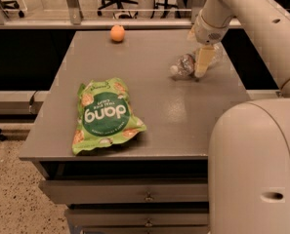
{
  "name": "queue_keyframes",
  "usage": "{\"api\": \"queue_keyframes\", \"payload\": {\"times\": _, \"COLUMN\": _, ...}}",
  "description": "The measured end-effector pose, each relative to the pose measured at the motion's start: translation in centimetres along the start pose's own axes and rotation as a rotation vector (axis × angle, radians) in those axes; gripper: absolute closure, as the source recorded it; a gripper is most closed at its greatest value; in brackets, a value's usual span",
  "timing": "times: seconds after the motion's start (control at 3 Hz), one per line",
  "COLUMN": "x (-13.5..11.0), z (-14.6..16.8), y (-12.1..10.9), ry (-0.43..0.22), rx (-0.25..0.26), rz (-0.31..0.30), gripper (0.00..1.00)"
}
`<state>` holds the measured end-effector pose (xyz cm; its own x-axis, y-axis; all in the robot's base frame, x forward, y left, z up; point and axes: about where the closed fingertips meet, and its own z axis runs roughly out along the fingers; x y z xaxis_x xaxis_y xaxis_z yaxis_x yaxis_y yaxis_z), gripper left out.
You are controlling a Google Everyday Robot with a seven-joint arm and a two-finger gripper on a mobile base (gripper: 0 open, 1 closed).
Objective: Pick water bottle
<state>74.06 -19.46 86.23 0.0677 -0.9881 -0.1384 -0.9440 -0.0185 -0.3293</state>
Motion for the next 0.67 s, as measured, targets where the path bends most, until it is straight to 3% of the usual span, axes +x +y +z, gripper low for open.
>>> {"api": "queue_keyframes", "payload": {"times": 0.33, "x": -0.02, "z": 0.18, "y": 0.36, "ry": 0.002, "rx": -0.018, "rz": 0.0, "gripper": 0.49}}
{"api": "queue_keyframes", "payload": {"times": 0.67, "x": -0.18, "z": -0.04, "y": 0.63, "ry": -0.003, "rx": -0.026, "rz": -0.007, "gripper": 0.72}}
